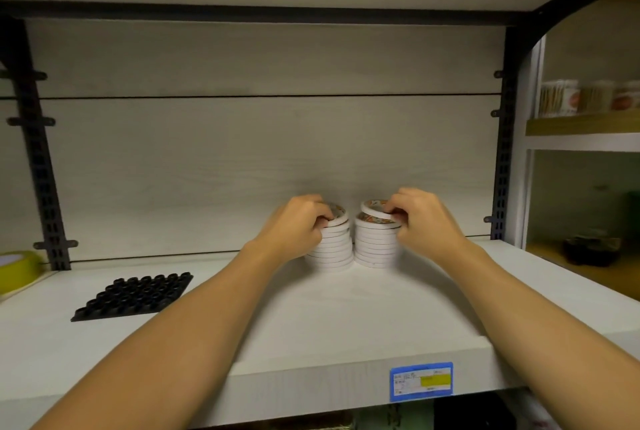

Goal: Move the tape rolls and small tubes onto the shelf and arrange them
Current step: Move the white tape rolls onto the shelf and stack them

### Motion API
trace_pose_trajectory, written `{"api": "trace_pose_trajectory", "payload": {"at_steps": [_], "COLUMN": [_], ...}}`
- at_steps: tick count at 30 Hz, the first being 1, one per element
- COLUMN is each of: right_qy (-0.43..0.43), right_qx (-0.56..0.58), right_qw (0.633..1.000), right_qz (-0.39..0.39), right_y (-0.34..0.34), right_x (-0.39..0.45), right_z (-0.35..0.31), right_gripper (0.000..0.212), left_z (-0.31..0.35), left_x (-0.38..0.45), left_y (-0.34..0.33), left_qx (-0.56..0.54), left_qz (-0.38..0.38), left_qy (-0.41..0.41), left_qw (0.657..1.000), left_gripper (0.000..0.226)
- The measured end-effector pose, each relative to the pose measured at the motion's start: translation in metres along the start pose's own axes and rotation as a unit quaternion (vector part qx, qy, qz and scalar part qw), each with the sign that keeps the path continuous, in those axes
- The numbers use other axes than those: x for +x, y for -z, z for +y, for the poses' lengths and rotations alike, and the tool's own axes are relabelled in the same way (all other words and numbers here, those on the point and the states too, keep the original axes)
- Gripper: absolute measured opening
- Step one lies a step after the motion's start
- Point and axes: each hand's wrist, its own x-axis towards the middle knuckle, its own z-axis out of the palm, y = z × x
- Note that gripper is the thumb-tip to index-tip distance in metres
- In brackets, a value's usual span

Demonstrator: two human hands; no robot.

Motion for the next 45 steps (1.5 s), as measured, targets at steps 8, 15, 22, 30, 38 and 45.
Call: {"api": "trace_pose_trajectory", "payload": {"at_steps": [8, 15, 22, 30, 38, 45], "right_qy": [-0.017, -0.014, -0.038, -0.02, -0.022, -0.051], "right_qx": [0.003, -0.025, 0.007, -0.024, -0.023, 0.012], "right_qw": [1.0, 0.999, 0.998, 0.998, 0.999, 0.998], "right_qz": [0.009, -0.031, -0.044, -0.051, 0.01, -0.029], "right_y": [0.0, -0.013, -0.019, -0.014, -0.012, -0.018], "right_x": [-0.001, 0.005, 0.006, 0.004, 0.001, 0.003], "right_z": [-0.002, -0.021, -0.016, -0.02, -0.013, -0.01], "right_gripper": [0.028, 0.028, 0.024, 0.025, 0.026, 0.025], "left_z": [-0.001, 0.001, 0.003, 0.005, 0.008, 0.012], "left_x": [0.001, 0.0, -0.004, -0.006, -0.016, -0.024], "left_y": [-0.007, -0.009, -0.009, -0.006, -0.006, -0.006], "left_qx": [-0.001, 0.02, 0.02, 0.017, 0.013, 0.04], "left_qz": [0.009, 0.021, 0.039, 0.028, 0.038, 0.035], "left_qy": [0.002, 0.006, 0.0, 0.008, 0.016, 0.018], "left_qw": [1.0, 1.0, 0.999, 0.999, 0.999, 0.998], "left_gripper": [0.029, 0.027, 0.026, 0.026, 0.024, 0.027]}}
